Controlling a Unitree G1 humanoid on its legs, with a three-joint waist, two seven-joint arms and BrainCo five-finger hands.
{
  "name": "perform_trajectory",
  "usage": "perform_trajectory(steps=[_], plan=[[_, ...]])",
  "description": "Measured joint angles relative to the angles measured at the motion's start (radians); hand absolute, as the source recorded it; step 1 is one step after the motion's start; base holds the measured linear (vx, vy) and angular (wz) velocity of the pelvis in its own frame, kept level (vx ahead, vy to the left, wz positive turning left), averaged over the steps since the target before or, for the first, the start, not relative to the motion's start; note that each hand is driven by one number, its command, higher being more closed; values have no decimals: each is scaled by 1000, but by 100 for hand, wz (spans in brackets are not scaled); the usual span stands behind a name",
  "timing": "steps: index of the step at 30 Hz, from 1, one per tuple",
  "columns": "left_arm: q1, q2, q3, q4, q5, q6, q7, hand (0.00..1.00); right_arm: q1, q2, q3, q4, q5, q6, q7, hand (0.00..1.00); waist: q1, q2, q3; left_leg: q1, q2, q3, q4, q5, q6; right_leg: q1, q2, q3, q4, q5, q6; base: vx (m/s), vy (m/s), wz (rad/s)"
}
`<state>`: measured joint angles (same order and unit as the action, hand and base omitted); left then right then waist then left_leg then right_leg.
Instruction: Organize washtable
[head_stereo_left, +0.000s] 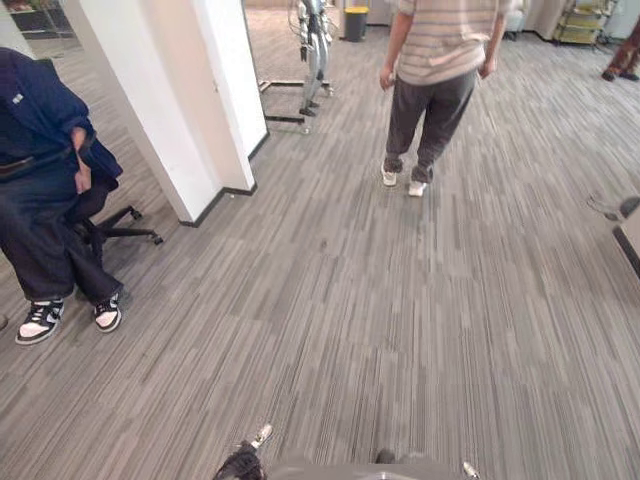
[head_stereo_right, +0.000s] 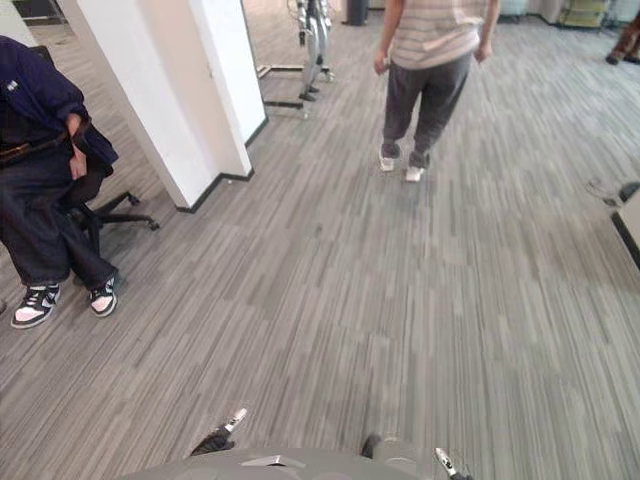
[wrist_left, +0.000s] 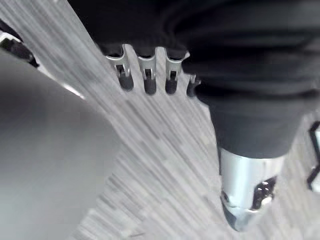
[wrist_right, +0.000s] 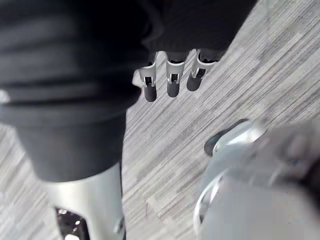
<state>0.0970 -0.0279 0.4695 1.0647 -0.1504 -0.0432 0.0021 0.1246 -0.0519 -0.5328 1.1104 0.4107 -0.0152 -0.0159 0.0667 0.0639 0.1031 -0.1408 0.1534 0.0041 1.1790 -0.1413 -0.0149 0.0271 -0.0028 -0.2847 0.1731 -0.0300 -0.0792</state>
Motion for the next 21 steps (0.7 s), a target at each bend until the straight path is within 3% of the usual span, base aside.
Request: perform_trajectory(steps=[1, 2, 3, 4, 5, 6, 7, 8, 21], plan=[[8, 6, -1, 0, -1, 1, 2, 0, -55, 7, 22, 0, 1, -9, -6, 0, 9, -11, 8, -69, -13, 7, -91, -68, -2, 52, -5, 20, -37, 0, 1, -324, 31, -56], [16, 13, -1, 0, -4, 1, 5, 0, -84, 12, 25, -1, 3, -17, -6, 0, 12, -14, 10, -94, -22, 6, -168, -91, -4, 74, -8, 31, -52, -3, 5, -37, 23, -67], [31, 14, -1, 0, -22, 0, 7, 0, -125, 27, 27, -3, 3, -28, -3, 0, 28, -25, 16, -105, -47, 1, -417, -101, -9, 118, -24, 56, -63, -31, 48, 80, 29, -52], [39, 12, -2, 0, -22, 3, 9, 0, -131, 34, 31, -15, 3, -31, 1, 0, 32, -20, 13, -97, -47, 0, -568, -84, -19, 133, -23, 58, -66, -50, 69, 23, 92, -36], [68, 6, -2, -2, -26, 3, 11, 0, -128, 35, 37, -21, 3, -43, 13, 0, 27, -2, 6, -100, -44, -20, -817, 49, -10, 172, -9, 51, -66, -110, 106, -44, 153, -13], [79, 2, 2, 12, -36, 6, 11, 0, -121, 43, 46, -7, 2, -42, 14, 0, 35, 1, 1, -90, -52, -39, -805, 122, -7, 187, -10, 59, -40, -150, 119, 170, 138, 10], [93, 22, 6, 13, -41, 7, 16, 0, -100, 69, 67, -20, 2, -42, 9, 0, 30, -39, -22, -89, -87, -30, -819, 116, 4, 179, -43, 59, -21, -161, 123, 269, 63, 7], [96, 102, -77, 30, -19, -6, 47, 0, -18, 108, 69, -29, 1, -46, -12, 0, 0, -149, -1, 147, -204, -26, -1274, 308, 10, 183, -157, 91, -25, -214, 203, 159, 3, 15], [67, 123, -123, 71, -22, -10, 44, 0, -36, 69, 64, 52, -64, -36, 6, 0, -4, -137, -12, 108, -202, -18, -1281, 306, 12, 160, -158, 90, -63, -215, 197, 3, 3, -1]])
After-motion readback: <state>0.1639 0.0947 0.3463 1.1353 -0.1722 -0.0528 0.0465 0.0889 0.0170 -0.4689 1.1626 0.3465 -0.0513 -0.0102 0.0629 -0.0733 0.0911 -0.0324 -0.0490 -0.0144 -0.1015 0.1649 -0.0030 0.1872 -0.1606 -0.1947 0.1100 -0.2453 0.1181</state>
